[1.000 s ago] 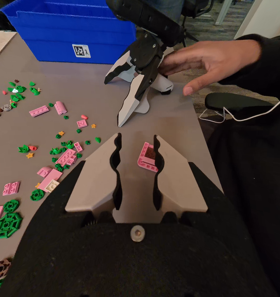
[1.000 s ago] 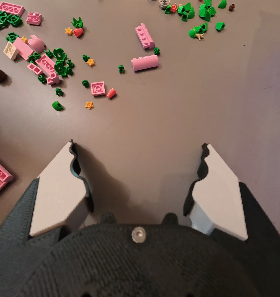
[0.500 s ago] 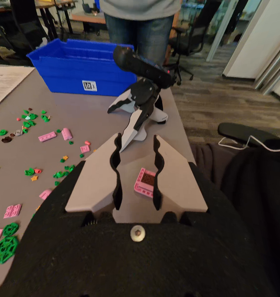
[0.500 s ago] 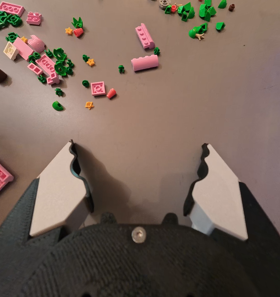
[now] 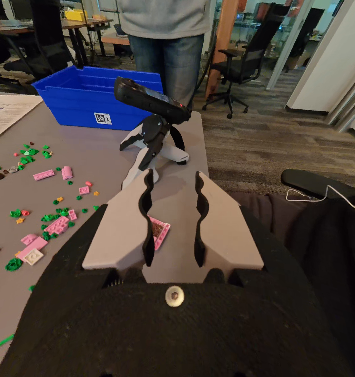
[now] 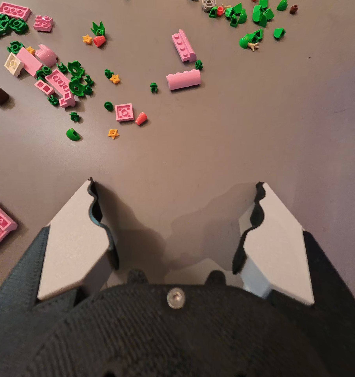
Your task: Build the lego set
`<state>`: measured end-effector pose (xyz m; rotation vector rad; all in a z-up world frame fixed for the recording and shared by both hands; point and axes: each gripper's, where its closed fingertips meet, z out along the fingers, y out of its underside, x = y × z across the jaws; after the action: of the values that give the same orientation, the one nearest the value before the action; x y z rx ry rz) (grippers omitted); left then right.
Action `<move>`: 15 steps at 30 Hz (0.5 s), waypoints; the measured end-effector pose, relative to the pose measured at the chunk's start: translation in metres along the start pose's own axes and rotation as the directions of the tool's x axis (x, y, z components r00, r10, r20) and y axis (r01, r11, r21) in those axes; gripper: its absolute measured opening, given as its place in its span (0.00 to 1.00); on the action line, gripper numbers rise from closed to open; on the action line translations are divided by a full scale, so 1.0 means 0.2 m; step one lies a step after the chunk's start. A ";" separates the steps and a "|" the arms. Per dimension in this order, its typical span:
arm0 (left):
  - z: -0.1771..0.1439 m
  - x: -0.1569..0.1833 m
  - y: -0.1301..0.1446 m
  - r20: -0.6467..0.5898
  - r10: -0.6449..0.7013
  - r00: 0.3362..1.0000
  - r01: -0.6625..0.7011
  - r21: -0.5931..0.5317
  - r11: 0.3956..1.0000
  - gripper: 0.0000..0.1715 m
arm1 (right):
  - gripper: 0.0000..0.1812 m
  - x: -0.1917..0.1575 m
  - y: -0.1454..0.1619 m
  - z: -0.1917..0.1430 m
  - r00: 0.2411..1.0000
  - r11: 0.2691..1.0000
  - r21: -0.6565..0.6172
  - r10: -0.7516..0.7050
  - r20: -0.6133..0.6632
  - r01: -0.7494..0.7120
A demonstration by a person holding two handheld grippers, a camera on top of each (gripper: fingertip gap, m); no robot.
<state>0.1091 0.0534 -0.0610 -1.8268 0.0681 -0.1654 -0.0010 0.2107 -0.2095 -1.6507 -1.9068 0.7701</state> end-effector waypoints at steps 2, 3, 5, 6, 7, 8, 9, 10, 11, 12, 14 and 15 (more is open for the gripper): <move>-0.03 0.04 0.02 0.016 -0.003 1.000 0.003 -0.008 1.000 0.24 | 0.82 0.00 0.00 0.00 1.000 1.000 0.000 0.000 0.000 0.000; -0.05 0.05 0.03 0.027 -0.004 1.000 0.004 -0.010 1.000 0.24 | 0.82 0.00 0.00 0.00 1.000 1.000 0.000 0.000 0.000 0.000; -0.09 0.08 0.04 0.050 -0.011 0.999 0.012 -0.009 1.000 0.24 | 0.82 0.00 0.00 0.00 1.000 1.000 0.000 0.000 0.000 0.000; -0.12 0.09 0.05 0.060 -0.017 0.998 0.017 -0.004 1.000 0.24 | 0.82 0.00 0.00 0.00 1.000 1.000 0.000 0.000 0.000 0.000; -0.14 0.10 0.04 0.072 -0.023 0.997 0.023 0.001 1.000 0.24 | 0.82 0.00 0.00 0.00 1.000 1.000 0.000 0.000 0.000 0.000; -0.15 0.10 0.04 0.084 -0.029 0.996 0.028 0.006 1.000 0.24 | 0.82 0.00 0.00 0.00 1.000 1.000 0.000 0.000 0.000 0.000; -0.17 0.11 0.04 0.094 -0.033 0.995 0.032 0.011 0.999 0.24 | 0.82 0.00 0.00 0.00 1.000 1.000 0.000 0.000 0.000 0.000; -0.18 0.12 0.03 0.102 -0.037 0.994 0.036 0.016 0.999 0.24 | 0.82 0.00 0.00 0.00 1.000 1.000 0.000 0.000 0.000 0.000; -0.20 0.13 0.02 0.108 -0.037 0.993 0.035 0.020 0.999 0.24 | 0.82 0.00 0.00 0.00 1.000 1.000 0.000 0.000 0.000 0.000; -0.21 0.14 0.02 0.116 -0.033 0.993 0.031 0.022 0.999 0.24 | 0.82 0.00 0.00 0.00 1.000 1.000 0.000 0.000 0.000 0.000; -0.23 0.14 0.03 0.144 -0.020 0.989 0.018 0.011 1.000 0.24 | 0.82 0.00 0.00 0.00 1.000 1.000 0.000 0.000 0.000 0.000; -0.24 0.13 0.04 0.158 -0.016 0.987 0.015 0.004 1.000 0.24 | 0.82 0.00 0.00 0.00 1.000 1.000 0.000 0.000 0.000 0.000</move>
<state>0.1270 0.0020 -0.0544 -1.8319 -0.0581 -0.0308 -0.0009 0.2107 -0.2095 -1.6506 -1.9069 0.7700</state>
